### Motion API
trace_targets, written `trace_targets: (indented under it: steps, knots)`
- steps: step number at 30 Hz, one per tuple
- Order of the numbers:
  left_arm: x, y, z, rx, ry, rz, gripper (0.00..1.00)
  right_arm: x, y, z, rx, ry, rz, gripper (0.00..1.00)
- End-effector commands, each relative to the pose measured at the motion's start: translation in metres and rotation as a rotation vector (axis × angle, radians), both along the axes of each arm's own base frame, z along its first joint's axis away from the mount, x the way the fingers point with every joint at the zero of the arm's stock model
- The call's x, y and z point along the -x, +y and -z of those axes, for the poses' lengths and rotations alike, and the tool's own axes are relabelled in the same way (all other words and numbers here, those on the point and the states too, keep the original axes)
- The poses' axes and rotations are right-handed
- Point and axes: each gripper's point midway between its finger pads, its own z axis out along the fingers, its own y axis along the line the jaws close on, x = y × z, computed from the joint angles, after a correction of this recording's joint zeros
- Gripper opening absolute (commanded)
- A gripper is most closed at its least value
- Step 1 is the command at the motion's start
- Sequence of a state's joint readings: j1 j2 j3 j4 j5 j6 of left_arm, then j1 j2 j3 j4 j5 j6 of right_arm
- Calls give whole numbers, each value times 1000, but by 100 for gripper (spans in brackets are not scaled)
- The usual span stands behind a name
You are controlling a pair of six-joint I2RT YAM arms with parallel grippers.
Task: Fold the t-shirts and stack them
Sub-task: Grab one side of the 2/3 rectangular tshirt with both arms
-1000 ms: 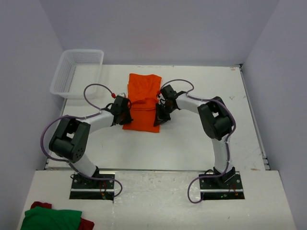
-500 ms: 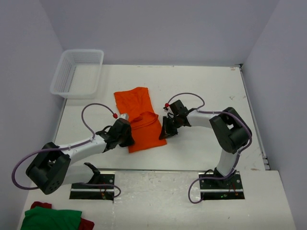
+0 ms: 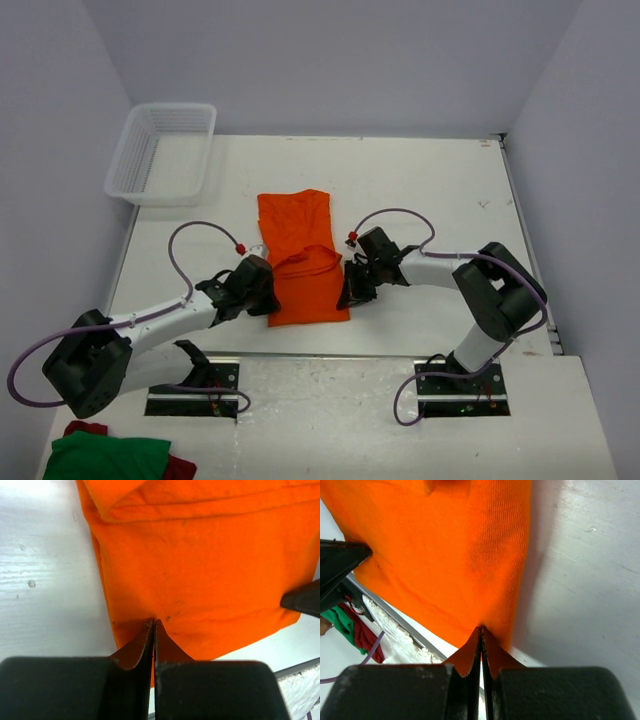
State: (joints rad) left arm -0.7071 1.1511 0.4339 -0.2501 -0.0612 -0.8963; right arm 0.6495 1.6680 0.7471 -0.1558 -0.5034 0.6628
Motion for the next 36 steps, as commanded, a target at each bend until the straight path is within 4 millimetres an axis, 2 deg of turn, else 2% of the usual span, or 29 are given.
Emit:
trace_targets:
  steps: [1, 2, 4, 5, 8, 10, 14, 15, 18, 34, 36]
  knots:
    - [-9, -8, -24, -8, -66, 37, 0, 3, -19, 17, 112, 5, 25, 0]
    - [-17, -17, -40, 14, -102, 45, 0, 4, -18, 18, 112, 7, 22, 0]
    - [-25, -24, -53, 17, -142, 71, 0, 4, -17, 21, 112, 13, 18, 0]
    - [-34, -30, -65, 27, -172, 74, 0, 4, -16, 22, 110, 15, 17, 0]
    - [-51, -37, -69, -20, -198, 96, 0, 5, -12, 24, 105, 22, 8, 0]
    - [-59, -43, -66, -29, -206, 106, 0, 6, -11, 25, 105, 22, 5, 0]
    - [-72, -57, -49, -59, -173, 133, 0, 7, -12, 27, 111, 26, 4, 0]
    - [-73, -58, -37, -81, -150, 134, 0, 7, -12, 27, 110, 24, 3, 0]
    - [-78, -63, -27, -92, -140, 143, 0, 9, -13, 29, 117, 30, 2, 0]
    - [-102, -68, -4, -184, -130, 141, 0, 14, -11, 34, 105, 47, -6, 0]
    - [-107, -70, -5, -192, -142, 135, 0, 15, -12, 34, 108, 50, -4, 0]
